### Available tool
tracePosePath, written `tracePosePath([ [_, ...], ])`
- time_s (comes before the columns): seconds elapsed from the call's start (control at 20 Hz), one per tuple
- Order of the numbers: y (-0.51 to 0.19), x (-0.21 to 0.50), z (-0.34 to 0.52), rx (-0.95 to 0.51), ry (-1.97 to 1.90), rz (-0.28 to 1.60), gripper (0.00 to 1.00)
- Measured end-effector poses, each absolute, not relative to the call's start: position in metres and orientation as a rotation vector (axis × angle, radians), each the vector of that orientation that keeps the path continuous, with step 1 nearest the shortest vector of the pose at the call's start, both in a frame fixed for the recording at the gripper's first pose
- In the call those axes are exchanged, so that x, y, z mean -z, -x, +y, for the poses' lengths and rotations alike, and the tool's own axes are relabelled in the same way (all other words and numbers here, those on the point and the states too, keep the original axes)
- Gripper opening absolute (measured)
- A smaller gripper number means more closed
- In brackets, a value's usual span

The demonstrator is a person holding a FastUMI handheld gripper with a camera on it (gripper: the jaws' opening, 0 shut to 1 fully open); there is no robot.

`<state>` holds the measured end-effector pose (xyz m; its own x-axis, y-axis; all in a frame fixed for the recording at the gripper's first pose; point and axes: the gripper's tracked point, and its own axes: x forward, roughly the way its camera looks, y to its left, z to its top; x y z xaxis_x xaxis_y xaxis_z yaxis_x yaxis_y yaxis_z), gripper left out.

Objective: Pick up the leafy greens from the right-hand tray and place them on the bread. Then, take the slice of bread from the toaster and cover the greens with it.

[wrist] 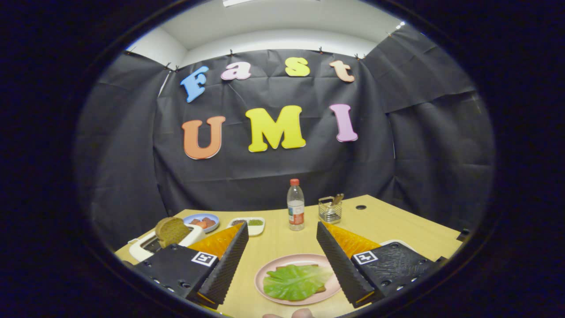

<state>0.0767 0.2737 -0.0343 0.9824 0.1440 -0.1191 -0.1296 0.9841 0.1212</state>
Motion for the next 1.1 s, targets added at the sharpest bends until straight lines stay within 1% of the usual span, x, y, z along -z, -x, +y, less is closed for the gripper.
tracePosePath([
  [0.3, -0.057, 0.033, 0.379, -0.271, -0.121, 0.146, 0.96],
  [0.55, -0.059, 0.056, 0.427, -0.299, -0.100, 0.214, 0.96],
  [0.8, -0.071, 0.076, 0.444, -0.286, -0.084, 0.296, 0.96],
  [1.0, -0.082, 0.091, 0.457, -0.288, -0.067, 0.358, 0.85],
  [1.05, -0.082, 0.097, 0.462, -0.299, -0.068, 0.380, 0.78],
  [1.1, -0.083, 0.100, 0.467, -0.308, -0.067, 0.393, 0.74],
])
